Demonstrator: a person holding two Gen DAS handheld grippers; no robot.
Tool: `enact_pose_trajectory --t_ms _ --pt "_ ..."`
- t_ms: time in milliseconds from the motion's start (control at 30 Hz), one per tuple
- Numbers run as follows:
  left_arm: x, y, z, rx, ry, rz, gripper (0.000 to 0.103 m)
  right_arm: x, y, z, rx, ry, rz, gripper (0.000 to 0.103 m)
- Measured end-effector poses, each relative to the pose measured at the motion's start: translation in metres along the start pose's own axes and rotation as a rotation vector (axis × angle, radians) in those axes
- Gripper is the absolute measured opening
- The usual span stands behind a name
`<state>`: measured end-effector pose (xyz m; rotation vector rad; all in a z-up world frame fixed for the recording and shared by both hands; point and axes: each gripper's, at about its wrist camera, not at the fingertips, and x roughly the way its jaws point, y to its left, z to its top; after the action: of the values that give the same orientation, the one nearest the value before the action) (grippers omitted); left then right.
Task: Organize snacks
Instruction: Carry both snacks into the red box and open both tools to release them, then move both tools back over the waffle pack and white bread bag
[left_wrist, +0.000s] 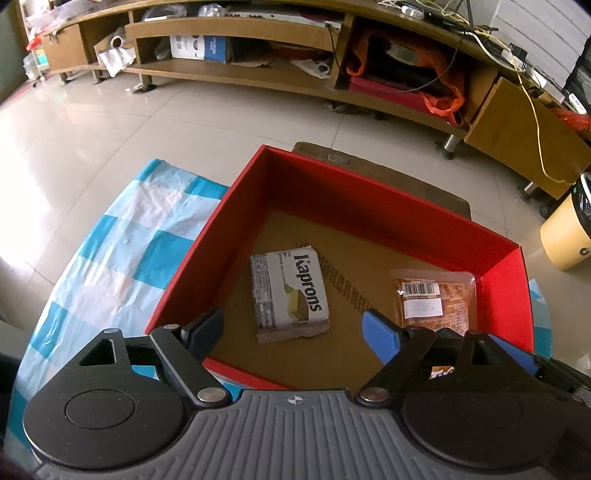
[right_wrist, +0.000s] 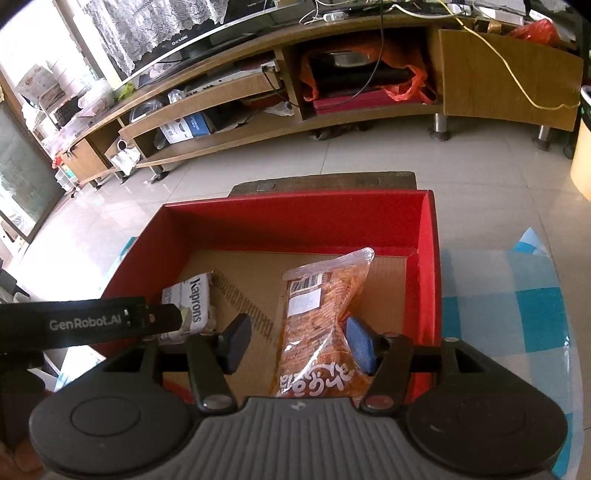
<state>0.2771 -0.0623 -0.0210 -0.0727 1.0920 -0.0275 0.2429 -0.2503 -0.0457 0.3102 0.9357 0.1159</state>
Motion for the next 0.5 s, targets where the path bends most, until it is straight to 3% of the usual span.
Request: enact_pose_trajectory --t_ms 500 --pt "-0.032 0.016 -0.011 -0.026 -0.012 -0.013 0.092 -0.027 0.008 -0.008 -0.016 -0.038 -0.014 0.062"
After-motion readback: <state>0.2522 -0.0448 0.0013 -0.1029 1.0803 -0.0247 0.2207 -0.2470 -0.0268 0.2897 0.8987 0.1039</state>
